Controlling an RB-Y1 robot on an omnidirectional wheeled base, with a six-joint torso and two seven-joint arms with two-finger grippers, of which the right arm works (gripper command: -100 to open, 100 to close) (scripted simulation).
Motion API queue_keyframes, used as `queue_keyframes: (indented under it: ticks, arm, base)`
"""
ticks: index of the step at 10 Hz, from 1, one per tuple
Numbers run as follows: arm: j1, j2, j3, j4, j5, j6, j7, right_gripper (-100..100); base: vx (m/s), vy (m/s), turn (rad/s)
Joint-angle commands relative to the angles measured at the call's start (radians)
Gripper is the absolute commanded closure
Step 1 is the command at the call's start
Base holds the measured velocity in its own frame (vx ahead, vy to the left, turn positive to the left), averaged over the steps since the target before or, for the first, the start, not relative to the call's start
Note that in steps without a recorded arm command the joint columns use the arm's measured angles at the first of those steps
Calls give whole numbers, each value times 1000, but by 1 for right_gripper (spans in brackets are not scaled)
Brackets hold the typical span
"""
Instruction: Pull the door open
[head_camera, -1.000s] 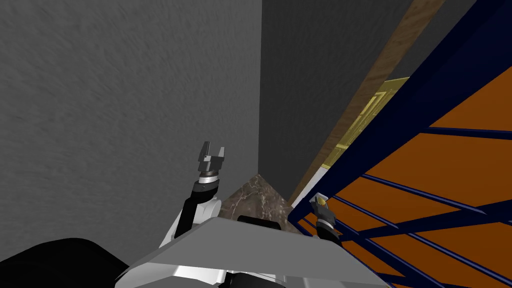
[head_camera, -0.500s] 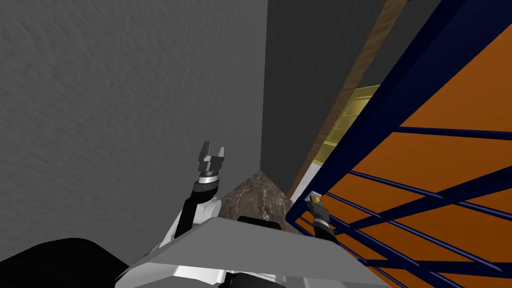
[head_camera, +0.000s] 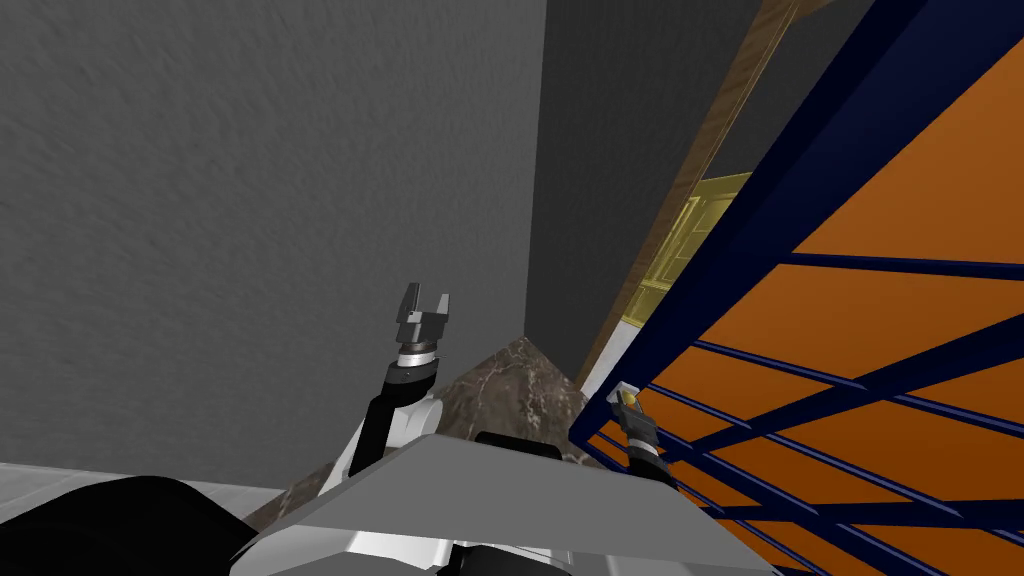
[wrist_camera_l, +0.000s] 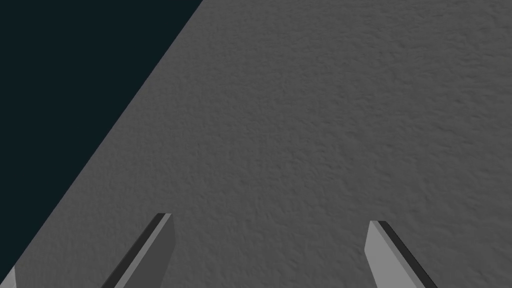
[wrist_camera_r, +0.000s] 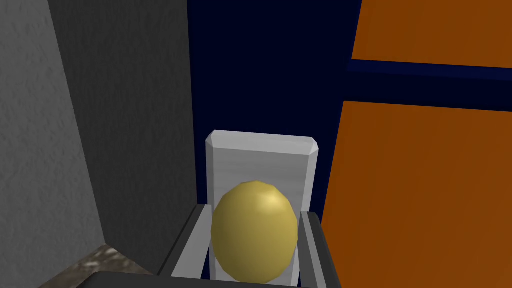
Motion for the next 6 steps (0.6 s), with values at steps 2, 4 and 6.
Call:
queue_keyframes:
  ticks: [2, 4, 6]
  arm:
    - [21, -22, 35, -14, 19, -15, -33, 100]
    - [35, -41, 63, -22, 34, -29, -61, 100]
    - [41, -42, 67, -25, 35, -23, -61, 100]
  base:
    - [-263, -3, 109]
    - [-265, -2, 101]
    - [-151, -30, 59]
